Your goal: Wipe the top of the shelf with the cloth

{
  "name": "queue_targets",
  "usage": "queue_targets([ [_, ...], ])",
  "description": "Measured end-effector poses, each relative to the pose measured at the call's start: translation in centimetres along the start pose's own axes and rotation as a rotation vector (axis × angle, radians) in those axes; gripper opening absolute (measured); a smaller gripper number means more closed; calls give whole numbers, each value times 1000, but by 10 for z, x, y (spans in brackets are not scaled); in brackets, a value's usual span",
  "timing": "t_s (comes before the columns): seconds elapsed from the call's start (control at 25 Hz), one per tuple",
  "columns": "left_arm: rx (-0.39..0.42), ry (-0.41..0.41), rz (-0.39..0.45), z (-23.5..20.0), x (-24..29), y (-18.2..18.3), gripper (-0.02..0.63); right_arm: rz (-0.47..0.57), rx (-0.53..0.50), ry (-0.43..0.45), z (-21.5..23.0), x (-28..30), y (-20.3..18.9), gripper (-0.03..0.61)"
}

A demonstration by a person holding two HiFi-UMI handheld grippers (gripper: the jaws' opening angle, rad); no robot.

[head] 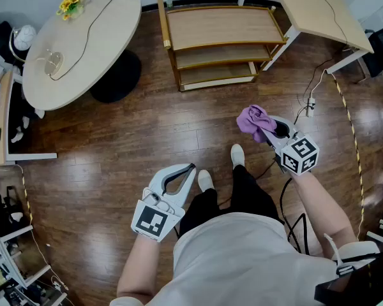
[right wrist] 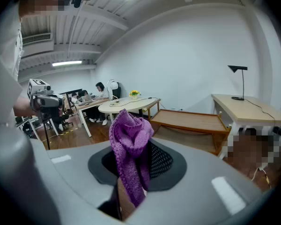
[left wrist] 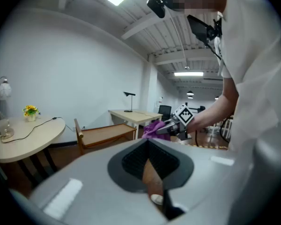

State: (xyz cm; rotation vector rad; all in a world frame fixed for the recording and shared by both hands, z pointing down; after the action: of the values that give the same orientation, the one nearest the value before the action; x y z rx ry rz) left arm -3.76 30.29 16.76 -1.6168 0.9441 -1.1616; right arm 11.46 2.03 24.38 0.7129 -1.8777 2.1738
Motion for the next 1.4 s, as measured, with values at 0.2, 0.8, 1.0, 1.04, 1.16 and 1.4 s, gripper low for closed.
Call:
queue_targets([
  [0.2,-23,31,-2,-28,6,-15,21,-8,-15,58,3,88,-2,92],
  [0.8,-277,124,-92,-127,130,-89,21,-141,51,190,62,402,-120,92],
  [1.0,-304,78,-117,-163,193,-113,21,-201,68,181,93,480,-172,92],
  [1.04,-305,73,-117,-169,204,-117,21,-213,66,186,96,494,-181,92],
  [1.16,-286,54,-125,-186,234,-132,21,-230,65,207,100,531,-207,91],
  [1.4,-420,80,-89,-205,257,-157,21,-251,108,261,85,601,-254,92],
])
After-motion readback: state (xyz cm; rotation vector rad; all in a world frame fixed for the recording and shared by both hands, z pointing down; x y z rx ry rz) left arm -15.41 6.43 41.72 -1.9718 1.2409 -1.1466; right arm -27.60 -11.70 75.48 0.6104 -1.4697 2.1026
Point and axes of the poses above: the fingertips, and each gripper's own axes: x forward along the fingers, z to its right, y out of its top, the point moved 7 cm from there along -x, backward along the fingers, and after that the axes turned 6 degrees about -y, right-handed, at the moved point
